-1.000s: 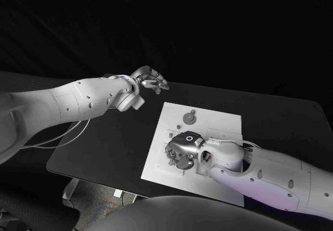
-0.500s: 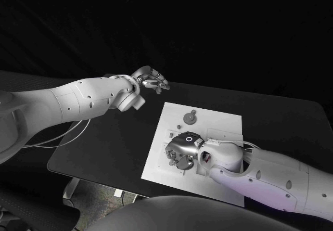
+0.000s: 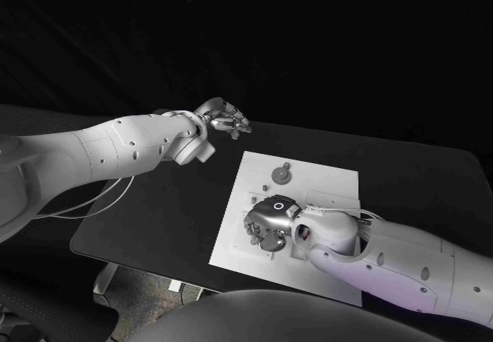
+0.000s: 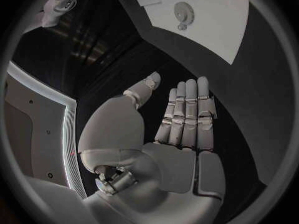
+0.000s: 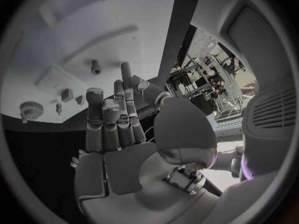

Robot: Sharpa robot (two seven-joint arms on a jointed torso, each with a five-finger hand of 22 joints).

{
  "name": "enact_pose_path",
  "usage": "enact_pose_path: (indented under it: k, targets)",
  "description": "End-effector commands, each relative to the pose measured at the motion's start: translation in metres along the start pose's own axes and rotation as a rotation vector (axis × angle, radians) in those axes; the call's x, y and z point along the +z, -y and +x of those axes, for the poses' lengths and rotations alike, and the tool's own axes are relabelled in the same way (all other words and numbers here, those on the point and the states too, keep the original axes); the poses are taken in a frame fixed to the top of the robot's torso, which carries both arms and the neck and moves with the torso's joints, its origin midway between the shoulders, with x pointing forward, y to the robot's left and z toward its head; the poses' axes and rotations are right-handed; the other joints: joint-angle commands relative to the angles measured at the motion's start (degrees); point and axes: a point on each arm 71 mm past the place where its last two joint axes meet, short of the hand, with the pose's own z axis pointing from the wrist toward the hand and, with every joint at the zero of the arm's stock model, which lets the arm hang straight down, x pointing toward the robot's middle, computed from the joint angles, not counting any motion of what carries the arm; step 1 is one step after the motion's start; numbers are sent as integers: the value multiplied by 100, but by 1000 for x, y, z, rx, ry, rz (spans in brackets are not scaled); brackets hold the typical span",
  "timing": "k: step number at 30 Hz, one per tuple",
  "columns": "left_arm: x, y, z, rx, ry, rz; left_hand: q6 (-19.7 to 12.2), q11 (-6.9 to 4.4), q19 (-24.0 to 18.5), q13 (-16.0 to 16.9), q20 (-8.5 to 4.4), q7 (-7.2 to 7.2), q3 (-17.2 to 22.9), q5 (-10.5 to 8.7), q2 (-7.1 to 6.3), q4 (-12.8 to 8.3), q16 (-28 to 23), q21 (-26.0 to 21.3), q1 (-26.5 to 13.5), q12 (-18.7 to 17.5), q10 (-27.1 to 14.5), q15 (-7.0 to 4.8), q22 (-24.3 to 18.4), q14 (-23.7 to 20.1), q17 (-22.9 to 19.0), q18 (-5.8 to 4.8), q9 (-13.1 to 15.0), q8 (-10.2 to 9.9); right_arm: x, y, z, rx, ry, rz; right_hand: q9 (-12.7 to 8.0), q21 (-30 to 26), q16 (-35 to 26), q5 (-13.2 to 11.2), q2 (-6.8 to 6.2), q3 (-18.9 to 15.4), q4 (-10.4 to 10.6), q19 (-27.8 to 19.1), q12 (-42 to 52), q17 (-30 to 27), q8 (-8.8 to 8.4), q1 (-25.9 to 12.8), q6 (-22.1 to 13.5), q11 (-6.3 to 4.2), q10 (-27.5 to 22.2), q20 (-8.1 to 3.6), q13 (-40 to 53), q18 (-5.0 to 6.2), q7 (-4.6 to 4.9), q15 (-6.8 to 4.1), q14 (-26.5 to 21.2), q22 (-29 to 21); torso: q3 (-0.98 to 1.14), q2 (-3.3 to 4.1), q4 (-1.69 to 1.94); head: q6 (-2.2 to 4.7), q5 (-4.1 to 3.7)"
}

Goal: Assemble the parts on the task board

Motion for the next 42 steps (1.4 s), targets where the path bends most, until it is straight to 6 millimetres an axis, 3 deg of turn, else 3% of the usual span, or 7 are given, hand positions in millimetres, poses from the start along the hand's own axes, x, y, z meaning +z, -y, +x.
enact_pose_path:
  k: [1, 23, 26, 28, 29, 35, 42]
  targets:
    - [0, 2, 1, -8, -12, 9, -25, 42, 34, -7, 11, 0, -13, -7, 25, 28, -27, -37, 44, -40, 8, 6, 8, 41, 11, 118, -10, 35, 1, 1, 1, -18, -9, -6, 2, 8, -19, 36, 87, 20, -5, 6, 13, 0, 25, 10, 26, 45, 208, -34, 10, 369, 0, -39, 7, 29, 0, 0, 0, 0, -2]
    - [1, 2, 2, -8, -13, 9, -26, 42, 34, -6, 11, 0, -15, -7, 25, 30, -34, -41, 43, -45, 10, 6, 10, 41, 19, 117, -13, 38, 5, 0, 6, -8, -50, -9, 4, 5, -21, 40, 81, 18, -6, 3, 5, 3, 20, 1, 23, 45, 208, -35, 13, 369, 1, -38, 2, 31, 4, 0, 0, 0, -6]
    - [0, 2, 2, -8, -13, 7, -26, 42, 34, -6, 11, 0, -16, -7, 25, 30, -35, -42, 43, -46, 10, 7, 11, 41, 20, 117, -14, 38, 5, 1, 8, 10, -60, -13, 6, -8, -28, 61, -25, -21, -10, -27, -23, 10, 1, -39, -4, 56, 186, -26, 14, 369, 14, -27, -25, 36, 4, -1, 0, 0, 0]
    - [0, 2, 2, -8, -14, 5, -26, 42, 34, -6, 11, 0, -17, -7, 24, 30, -36, -42, 43, -46, 10, 7, 11, 41, 21, 117, -14, 38, 6, 1, 9, 16, -60, -13, -9, -16, -31, 52, -159, -100, -2, -49, -66, 17, -57, -113, -103, 80, 133, -13, 6, 369, 52, -3, -52, 41, 4, -2, -2, 0, 3]
    - [0, 2, 1, -8, -14, 5, -26, 42, 33, -6, 11, 0, -17, -8, 23, 31, -36, -42, 42, -47, 10, 7, 11, 41, 21, 117, -14, 38, 6, 2, 9, 18, -61, -12, -41, -18, -30, 39, -245, -197, 8, -55, -77, 25, -150, -213, -266, 86, 130, -2, 10, 369, 118, 9, -69, 43, 3, -1, -3, 0, 7]
    - [0, 1, 0, -8, -12, 3, -28, 43, 33, -7, 12, 1, -21, -8, 20, 33, -39, -44, 37, -49, 9, 7, 12, 40, 24, 116, -15, 39, 6, 5, 8, 25, -29, 0, -126, -61, -29, -21, -396, -598, 6, -111, -317, 54, -372, -435, -687, 230, -228, 14, -74, 369, 297, 136, -161, 39, 6, -1, 2, 0, 9]
    - [0, 0, 0, -8, -17, -3, -35, 46, 31, -9, 12, 3, -24, -8, 14, 34, -45, -47, 34, -57, 2, 9, 13, 37, 28, 115, -19, 37, 5, 7, 5, 36, 20, 11, -228, -146, -30, -34, -566, -726, 37, -241, -474, 84, -541, -427, -1040, 459, -787, 77, -230, 369, 453, 357, -363, 29, 4, 0, -2, 0, 10]
